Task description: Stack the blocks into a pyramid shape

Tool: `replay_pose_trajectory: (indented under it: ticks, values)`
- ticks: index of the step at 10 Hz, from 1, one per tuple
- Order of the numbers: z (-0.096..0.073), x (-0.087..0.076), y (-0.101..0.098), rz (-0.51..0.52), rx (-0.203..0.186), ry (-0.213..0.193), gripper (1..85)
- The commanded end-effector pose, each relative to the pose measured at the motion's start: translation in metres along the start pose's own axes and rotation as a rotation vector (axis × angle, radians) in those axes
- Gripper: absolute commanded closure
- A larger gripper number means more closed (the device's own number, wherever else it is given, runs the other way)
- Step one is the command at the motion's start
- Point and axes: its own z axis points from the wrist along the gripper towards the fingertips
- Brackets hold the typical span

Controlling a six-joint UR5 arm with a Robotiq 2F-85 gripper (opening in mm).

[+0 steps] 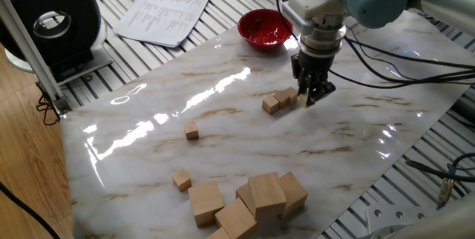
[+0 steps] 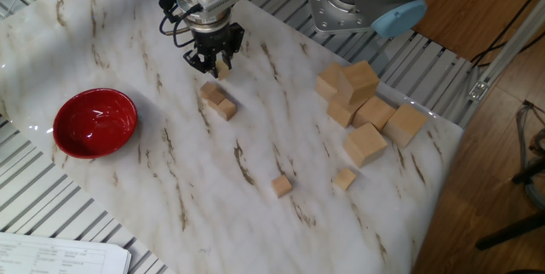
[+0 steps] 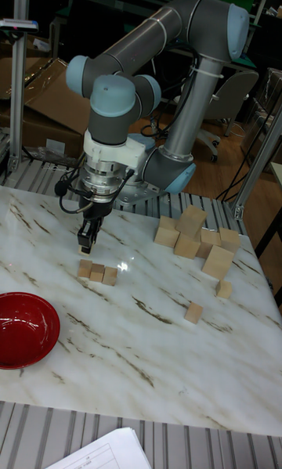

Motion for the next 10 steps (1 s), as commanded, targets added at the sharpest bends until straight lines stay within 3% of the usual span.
replay_pose_trajectory:
  ticks: [1, 10]
  values:
    - [0.0013, -0.0025, -0.004, 0.005, 0.009, -0.011, 84.7]
    - [-0.0033, -0.0055, -0.0115, 0.011, 0.007, -0.018, 84.7]
